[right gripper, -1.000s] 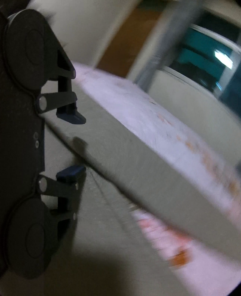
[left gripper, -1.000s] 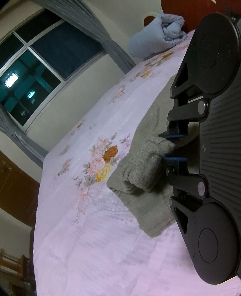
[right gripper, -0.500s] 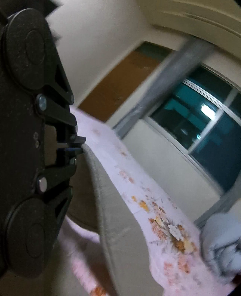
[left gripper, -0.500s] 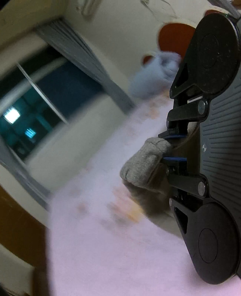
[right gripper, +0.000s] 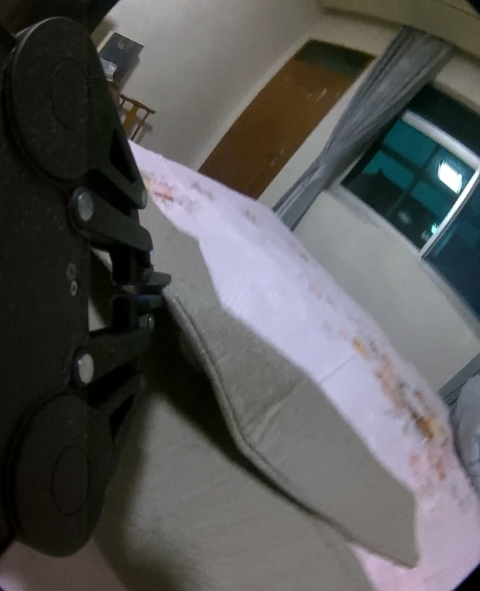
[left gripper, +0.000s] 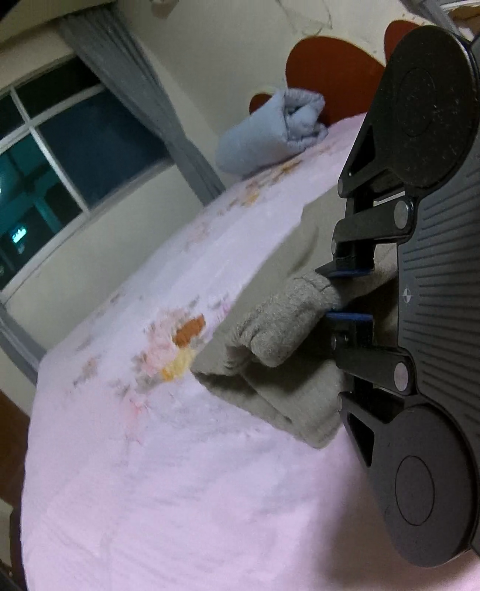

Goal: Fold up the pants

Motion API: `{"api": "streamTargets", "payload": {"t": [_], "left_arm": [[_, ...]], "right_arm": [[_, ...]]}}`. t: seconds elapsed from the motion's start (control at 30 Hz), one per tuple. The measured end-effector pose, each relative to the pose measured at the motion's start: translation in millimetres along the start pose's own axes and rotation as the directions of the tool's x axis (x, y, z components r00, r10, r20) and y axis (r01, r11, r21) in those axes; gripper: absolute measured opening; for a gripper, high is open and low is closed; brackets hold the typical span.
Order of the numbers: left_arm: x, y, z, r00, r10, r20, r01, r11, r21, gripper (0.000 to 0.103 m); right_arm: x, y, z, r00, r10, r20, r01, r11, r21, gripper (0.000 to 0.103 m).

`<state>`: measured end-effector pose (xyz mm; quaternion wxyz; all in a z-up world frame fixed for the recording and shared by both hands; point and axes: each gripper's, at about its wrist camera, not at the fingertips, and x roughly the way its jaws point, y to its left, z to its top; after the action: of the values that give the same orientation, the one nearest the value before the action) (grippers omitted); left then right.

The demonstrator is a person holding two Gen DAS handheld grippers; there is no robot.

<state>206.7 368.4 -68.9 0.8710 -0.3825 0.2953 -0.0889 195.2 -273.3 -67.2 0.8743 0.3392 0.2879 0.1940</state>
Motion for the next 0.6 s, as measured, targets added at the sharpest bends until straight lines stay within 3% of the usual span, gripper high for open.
{"api": "streamTargets", "payload": {"t": [0.03, 0.1, 0.17, 0.23, 0.5, 0.6], "left_arm": [[-2, 2, 2, 1.000, 0.001, -0.009, 0.000, 1.000, 0.002, 0.018], [-5, 17, 3, 0.999, 0.010, -0.032, -0.011, 1.000, -0.021, 0.018], [3, 30, 0, 0.995, 0.044, -0.085, -0.048, 0.998, -0.043, 0.019], [9, 36, -1, 0.995, 0.035, -0.091, -0.041, 0.998, -0.056, 0.019], [4, 25, 2, 0.993, 0.065, -0.095, -0.063, 0.998, 0.024, 0.019], [6, 27, -1, 0.994, 0.065, -0.090, -0.065, 0.998, 0.005, 0.018]], "right_arm": [[3, 3, 14, 1.000, 0.005, 0.006, -0.005, 1.000, -0.005, 0.000], [-2, -6, 5, 1.000, 0.008, -0.015, -0.008, 1.000, 0.007, 0.000], [10, -17, -5, 0.996, -0.035, -0.076, 0.035, 0.999, 0.000, 0.000], [26, -24, -16, 0.988, -0.081, -0.132, 0.081, 0.997, -0.009, 0.000], [14, -19, -19, 0.993, -0.062, -0.099, 0.064, 0.998, 0.015, 0.000], [17, -24, -19, 0.987, -0.092, -0.128, 0.097, 0.995, 0.029, 0.000]]}}
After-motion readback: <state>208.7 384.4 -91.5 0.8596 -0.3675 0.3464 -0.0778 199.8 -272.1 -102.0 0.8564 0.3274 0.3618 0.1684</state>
